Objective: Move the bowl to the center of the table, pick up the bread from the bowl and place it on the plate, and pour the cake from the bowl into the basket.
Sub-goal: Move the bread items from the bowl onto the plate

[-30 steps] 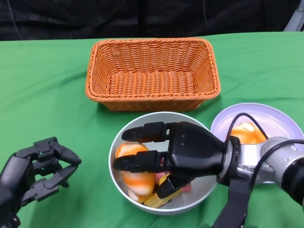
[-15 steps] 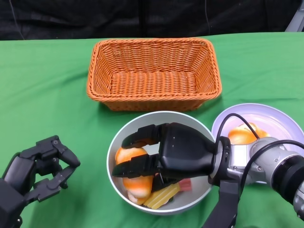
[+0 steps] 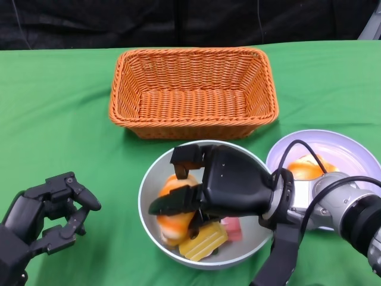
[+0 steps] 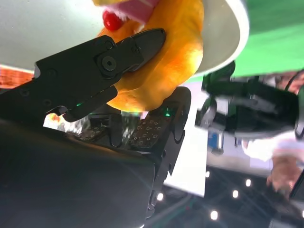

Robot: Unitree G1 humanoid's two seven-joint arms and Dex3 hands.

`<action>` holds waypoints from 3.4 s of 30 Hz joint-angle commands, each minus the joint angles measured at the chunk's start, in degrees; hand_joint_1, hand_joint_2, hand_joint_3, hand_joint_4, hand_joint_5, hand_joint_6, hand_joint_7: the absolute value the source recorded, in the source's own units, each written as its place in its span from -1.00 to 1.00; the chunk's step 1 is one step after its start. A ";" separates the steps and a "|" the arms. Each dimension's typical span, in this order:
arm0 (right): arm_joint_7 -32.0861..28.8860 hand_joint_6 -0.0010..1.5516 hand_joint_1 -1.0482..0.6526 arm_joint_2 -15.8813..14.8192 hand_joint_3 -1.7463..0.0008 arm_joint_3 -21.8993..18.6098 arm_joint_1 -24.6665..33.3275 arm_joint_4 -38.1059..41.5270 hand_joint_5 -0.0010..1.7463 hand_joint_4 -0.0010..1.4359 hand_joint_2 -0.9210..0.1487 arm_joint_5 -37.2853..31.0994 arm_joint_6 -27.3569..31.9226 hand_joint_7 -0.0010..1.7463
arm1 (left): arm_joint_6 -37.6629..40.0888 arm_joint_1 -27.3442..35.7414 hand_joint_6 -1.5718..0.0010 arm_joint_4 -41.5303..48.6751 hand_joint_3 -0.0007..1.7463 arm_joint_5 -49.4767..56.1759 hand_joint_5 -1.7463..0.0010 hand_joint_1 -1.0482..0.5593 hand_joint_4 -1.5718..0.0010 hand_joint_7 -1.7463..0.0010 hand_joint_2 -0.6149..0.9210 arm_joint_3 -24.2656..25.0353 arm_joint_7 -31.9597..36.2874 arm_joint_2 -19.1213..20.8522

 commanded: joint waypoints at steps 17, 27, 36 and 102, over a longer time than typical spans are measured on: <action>7.26 0.51 -0.14 -6.02 0.99 -12.72 3.26 -9.46 0.27 0.12 -0.91 13.11 -4.34 -0.84 | -0.92 -0.86 0.02 1.42 -0.22 -0.11 -0.86 0.27 0.04 -0.37 0.81 0.50 0.52 1.18; 14.06 0.53 -0.02 -10.31 0.98 -27.93 18.42 -25.65 0.14 0.18 -0.95 23.75 -1.21 -0.78 | 0.98 -1.00 0.03 0.79 -0.24 -0.73 -0.87 0.28 0.05 -0.38 0.82 0.67 0.14 1.32; 13.48 0.31 0.07 -10.95 0.97 -36.68 25.18 -29.35 0.26 0.13 -1.00 24.87 0.61 -0.36 | 0.85 -1.41 0.02 1.15 -0.27 -0.89 -0.86 0.28 0.06 -0.37 0.83 0.86 0.01 1.68; 1.12 0.47 0.06 -5.44 1.00 -38.27 14.79 15.96 0.60 0.05 -0.94 32.88 28.81 -0.83 | 0.88 -1.39 -0.01 1.85 -0.36 -0.05 -0.82 0.25 0.02 -0.34 0.85 1.39 0.39 3.68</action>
